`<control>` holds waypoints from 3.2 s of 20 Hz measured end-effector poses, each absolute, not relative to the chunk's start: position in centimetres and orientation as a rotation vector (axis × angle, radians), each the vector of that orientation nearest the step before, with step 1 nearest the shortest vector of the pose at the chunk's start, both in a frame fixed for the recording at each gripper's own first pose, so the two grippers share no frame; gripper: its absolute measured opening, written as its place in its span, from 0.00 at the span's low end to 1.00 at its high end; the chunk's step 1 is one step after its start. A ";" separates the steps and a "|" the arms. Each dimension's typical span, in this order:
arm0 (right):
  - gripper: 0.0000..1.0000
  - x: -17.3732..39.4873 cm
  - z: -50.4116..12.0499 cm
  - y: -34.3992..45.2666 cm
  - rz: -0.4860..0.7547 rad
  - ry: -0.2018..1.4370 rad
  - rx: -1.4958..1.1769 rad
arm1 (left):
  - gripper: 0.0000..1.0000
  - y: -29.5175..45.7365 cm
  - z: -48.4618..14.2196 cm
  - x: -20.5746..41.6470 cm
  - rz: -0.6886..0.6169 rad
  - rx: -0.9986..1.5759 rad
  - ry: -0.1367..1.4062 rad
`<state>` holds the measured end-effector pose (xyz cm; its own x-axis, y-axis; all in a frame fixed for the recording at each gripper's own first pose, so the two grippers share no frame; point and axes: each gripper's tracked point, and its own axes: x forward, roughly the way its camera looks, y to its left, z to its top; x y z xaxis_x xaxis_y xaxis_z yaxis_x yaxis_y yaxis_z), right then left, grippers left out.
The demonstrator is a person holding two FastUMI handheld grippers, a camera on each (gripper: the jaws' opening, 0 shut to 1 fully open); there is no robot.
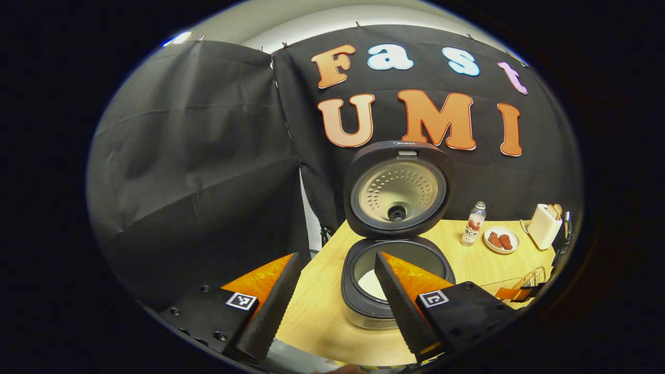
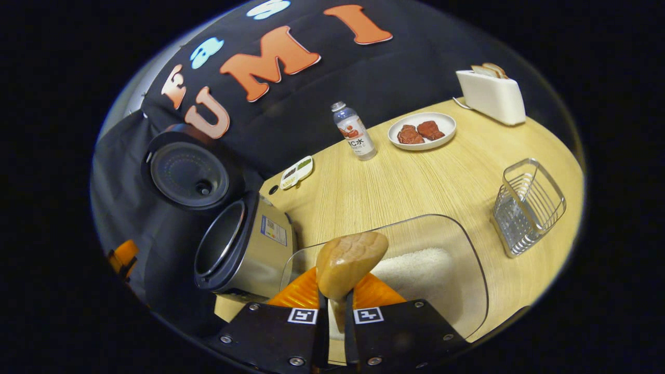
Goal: Close the left gripper, press the button to open the rice cooker; take a wooden spoon from the chopstick holder with the right hand, scoop a spoonful of rice and pour it into the rice cooker, then put the wooden spoon back into the chopstick holder.
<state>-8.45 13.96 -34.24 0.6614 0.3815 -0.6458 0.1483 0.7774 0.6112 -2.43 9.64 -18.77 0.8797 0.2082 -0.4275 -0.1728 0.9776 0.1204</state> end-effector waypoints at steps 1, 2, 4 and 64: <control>0.11 -8.3 -34.4 14.0 0.139 0.857 0.723 | 0.97 9.5 -18.7 -2.4 0.197 0.081 0.456; 0.11 -8.2 -34.5 13.9 0.132 0.860 0.745 | 0.97 9.5 -18.7 -2.2 0.196 0.082 0.457; 0.11 -8.1 -34.8 13.9 0.125 0.871 0.771 | 0.97 9.1 -18.5 -2.1 0.192 0.086 0.454; 0.11 5.4 -17.6 31.1 0.471 0.749 0.942 | 0.92 19.7 -16.0 -10.4 0.436 0.036 0.334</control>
<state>5.44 31.13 -17.60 0.6604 0.6565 -0.3645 -0.0443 0.5187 0.8538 -10.36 19.69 -15.97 0.8531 0.4197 -0.3100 -0.4080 0.9069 0.1050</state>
